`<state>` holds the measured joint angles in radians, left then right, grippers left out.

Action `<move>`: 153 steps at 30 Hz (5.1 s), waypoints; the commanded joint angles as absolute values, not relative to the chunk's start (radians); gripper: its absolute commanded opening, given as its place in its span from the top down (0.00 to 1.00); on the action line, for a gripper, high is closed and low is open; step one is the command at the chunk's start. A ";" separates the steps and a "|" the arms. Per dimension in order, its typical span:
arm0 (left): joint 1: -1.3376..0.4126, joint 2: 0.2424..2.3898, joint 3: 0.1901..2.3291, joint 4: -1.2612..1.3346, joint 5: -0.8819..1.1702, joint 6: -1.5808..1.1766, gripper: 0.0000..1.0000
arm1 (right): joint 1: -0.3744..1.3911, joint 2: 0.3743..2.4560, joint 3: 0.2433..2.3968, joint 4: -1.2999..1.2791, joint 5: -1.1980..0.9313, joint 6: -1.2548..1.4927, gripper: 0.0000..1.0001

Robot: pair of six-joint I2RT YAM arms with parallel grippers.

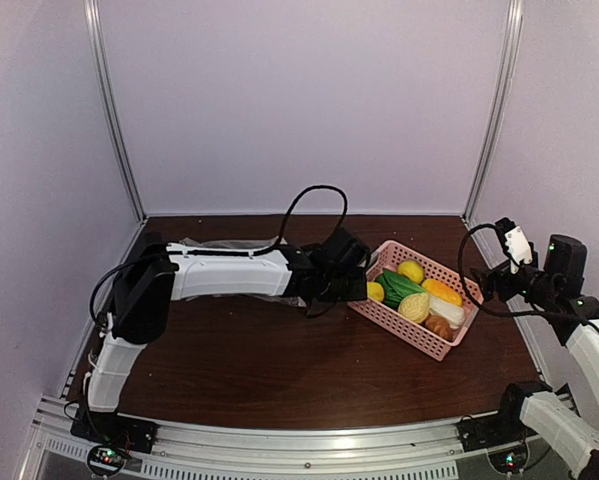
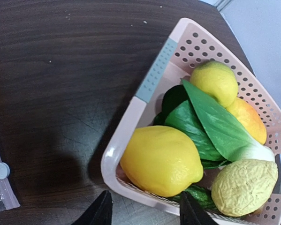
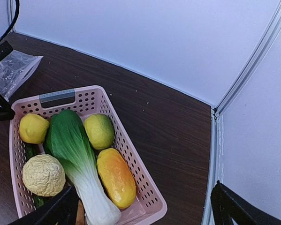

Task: Place the food in the zip-top bag and seal the zipper
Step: Adjust the bin at the corner of the board, then adjust the zipper food storage bag at the center of the board, then pick up the zipper food storage bag at the center of the board.

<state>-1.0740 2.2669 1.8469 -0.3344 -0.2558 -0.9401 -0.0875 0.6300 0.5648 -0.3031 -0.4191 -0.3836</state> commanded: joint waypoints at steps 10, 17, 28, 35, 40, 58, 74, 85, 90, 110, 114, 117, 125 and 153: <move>-1.034 2.417 1.996 -0.353 -0.276 -1.046 0.73 | -0.100 0.627 0.557 -0.327 -0.438 -0.392 0.00; -1.000 2.452 2.053 -0.267 -0.292 -0.909 0.90 | -0.107 0.614 0.557 -0.330 -0.442 -0.393 0.00; -0.983 2.520 2.127 -0.156 -0.199 -0.993 1.00 | -0.112 0.619 0.555 -0.328 -0.436 -0.400 0.00; -0.989 2.653 2.359 -0.139 -0.269 -1.069 1.00 | -0.114 0.624 0.555 -0.330 -0.432 -0.399 0.00; -0.984 2.700 2.396 -0.095 -0.273 -1.125 1.00 | -0.116 0.632 0.555 -0.330 -0.427 -0.400 0.00; -0.915 2.023 1.950 -0.585 -0.411 -0.543 0.25 | -0.118 0.652 0.621 -0.412 -0.481 -0.407 0.00; -0.754 1.745 1.560 -0.963 -0.615 -0.671 0.02 | -0.118 0.753 0.636 -0.463 -0.561 -0.431 0.00; -0.551 1.743 1.352 -0.756 -0.384 -0.645 0.02 | -0.118 0.761 0.634 -0.466 -0.575 -0.431 0.00; -0.475 1.807 1.319 -0.604 -0.286 -0.617 0.19 | -0.118 0.773 0.634 -0.467 -0.567 -0.436 0.00; -0.605 1.815 1.154 -0.161 0.039 -0.375 1.00 | -0.118 0.770 0.631 -0.471 -0.613 -0.447 0.01; -0.724 1.725 1.091 -0.191 0.018 -0.296 1.00 | -0.118 0.750 0.631 -0.473 -0.630 -0.446 0.01; -0.749 1.632 1.045 -0.303 -0.026 -0.275 1.00 | -0.118 0.743 0.629 -0.472 -0.639 -0.445 0.01; -0.614 1.502 1.148 -0.640 -0.607 -0.181 0.54 | -0.118 0.753 0.632 -0.471 -0.661 -0.439 0.01; -1.312 1.393 0.909 -0.839 -0.606 0.326 0.37 | -0.118 0.754 0.637 -0.497 -0.679 -0.461 0.01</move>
